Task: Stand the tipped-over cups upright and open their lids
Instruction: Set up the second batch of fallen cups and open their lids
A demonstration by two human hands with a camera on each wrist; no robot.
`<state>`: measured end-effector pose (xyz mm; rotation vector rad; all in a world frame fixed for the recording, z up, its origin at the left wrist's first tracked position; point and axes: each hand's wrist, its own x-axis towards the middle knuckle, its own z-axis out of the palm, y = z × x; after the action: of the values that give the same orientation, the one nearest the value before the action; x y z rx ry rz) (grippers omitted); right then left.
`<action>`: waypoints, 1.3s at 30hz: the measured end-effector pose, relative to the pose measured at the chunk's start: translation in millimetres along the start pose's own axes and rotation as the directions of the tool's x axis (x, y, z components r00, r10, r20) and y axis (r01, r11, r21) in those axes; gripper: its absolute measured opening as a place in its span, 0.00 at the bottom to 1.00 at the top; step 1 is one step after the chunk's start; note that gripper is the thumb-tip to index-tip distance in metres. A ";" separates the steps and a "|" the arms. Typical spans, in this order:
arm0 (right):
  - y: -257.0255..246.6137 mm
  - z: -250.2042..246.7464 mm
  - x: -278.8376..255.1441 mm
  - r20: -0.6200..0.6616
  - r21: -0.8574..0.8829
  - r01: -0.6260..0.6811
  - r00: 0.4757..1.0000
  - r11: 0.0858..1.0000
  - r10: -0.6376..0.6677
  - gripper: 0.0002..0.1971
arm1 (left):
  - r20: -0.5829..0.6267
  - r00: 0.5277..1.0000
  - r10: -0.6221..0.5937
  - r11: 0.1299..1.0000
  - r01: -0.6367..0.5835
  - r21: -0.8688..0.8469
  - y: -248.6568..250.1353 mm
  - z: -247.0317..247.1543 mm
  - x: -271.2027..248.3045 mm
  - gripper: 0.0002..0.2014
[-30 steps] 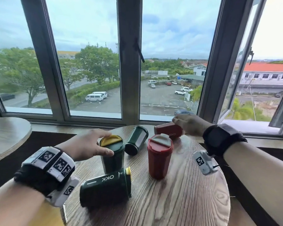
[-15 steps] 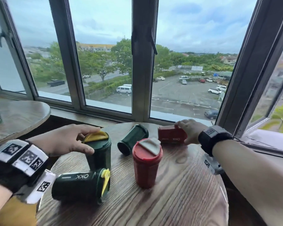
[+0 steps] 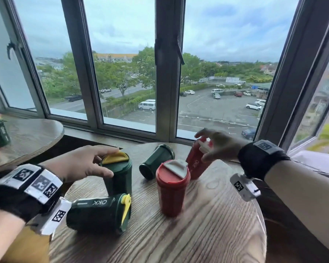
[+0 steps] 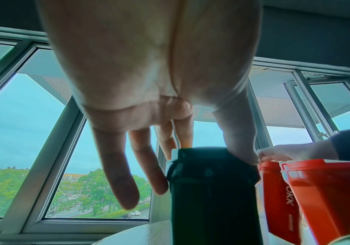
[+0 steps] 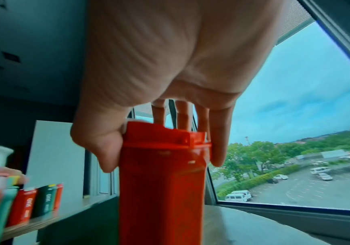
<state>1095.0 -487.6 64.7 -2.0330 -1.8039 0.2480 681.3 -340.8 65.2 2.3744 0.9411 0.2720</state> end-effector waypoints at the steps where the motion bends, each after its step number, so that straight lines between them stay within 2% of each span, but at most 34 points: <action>1: -8.0 -0.5 -2.2 0.031 -0.010 0.016 0.999 1.000 -0.015 0.38 | 0.004 1.000 0.002 1.000 -0.002 -0.008 0.3 0.4 -0.5 0.51; 3: -21.9 -1.2 -5.7 0.091 -0.076 0.051 0.995 0.996 -0.044 0.36 | 0.010 1.000 0.002 1.000 -0.001 -0.011 -0.5 0.8 0.1 0.41; 5: -32.1 0.4 -10.2 0.115 -0.114 0.076 0.991 0.991 -0.063 0.36 | 0.000 1.000 0.010 1.000 -0.010 0.001 -2.9 1.3 2.1 0.37; 12: -50.5 5.3 -23.7 0.170 -0.164 0.077 0.984 0.983 -0.049 0.40 | -0.033 0.999 0.044 0.998 -0.042 0.049 -8.2 1.3 4.2 0.38; 17: -54.4 -4.3 -26.1 0.203 -0.157 -0.005 0.978 0.988 0.037 0.41 | -0.027 0.997 0.074 0.996 -0.072 0.052 -7.9 0.5 4.1 0.38; 20: -58.7 -17.3 -23.2 0.234 -0.075 -0.043 0.970 0.996 0.059 0.34 | -0.025 0.996 0.081 0.996 -0.079 0.044 -8.5 0.0 2.6 0.38; 23: -57.8 -35.4 -13.9 0.243 -0.098 -0.083 0.964 0.992 0.105 0.27 | -0.026 0.997 0.076 0.996 -0.075 0.038 -7.8 0.9 1.5 0.38; 25: -50.9 -45.9 -3.8 0.223 -0.149 -0.134 0.961 0.980 0.166 0.27 | -0.026 0.997 0.068 0.998 -0.068 0.019 -6.9 1.5 1.8 0.38; 28: -38.2 -52.0 19.5 0.190 -0.379 -0.150 0.953 0.913 0.235 0.28 | -0.021 0.998 0.053 0.998 -0.053 -0.025 -6.8 1.4 2.0 0.37; 31: -38.0 -45.3 50.4 0.170 -0.575 -0.058 0.967 0.816 0.188 0.35 | -0.025 0.999 0.048 0.997 -0.049 -0.066 -7.6 2.0 2.7 0.35; 34: -42.8 -29.0 86.7 0.273 -0.679 0.160 0.961 0.716 0.045 0.45 | -0.030 0.999 0.032 0.994 -0.035 -0.105 -8.0 3.1 2.5 0.34; 37: -53.7 -10.2 118.0 0.418 -0.688 0.378 0.904 0.619 -0.087 0.54 | -0.024 1.000 0.010 0.996 -0.012 -0.092 -7.9 2.6 1.3 0.35; 39: -61.8 3.3 133.8 0.502 -0.670 0.489 0.853 0.559 -0.145 0.57 | -0.019 1.000 -0.008 0.996 0.006 -0.085 -7.3 1.9 0.6 0.36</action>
<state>1057.3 -351.0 105.4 -2.1815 -2.9037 -0.3603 678.3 -336.9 59.5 2.2940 0.9283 0.3268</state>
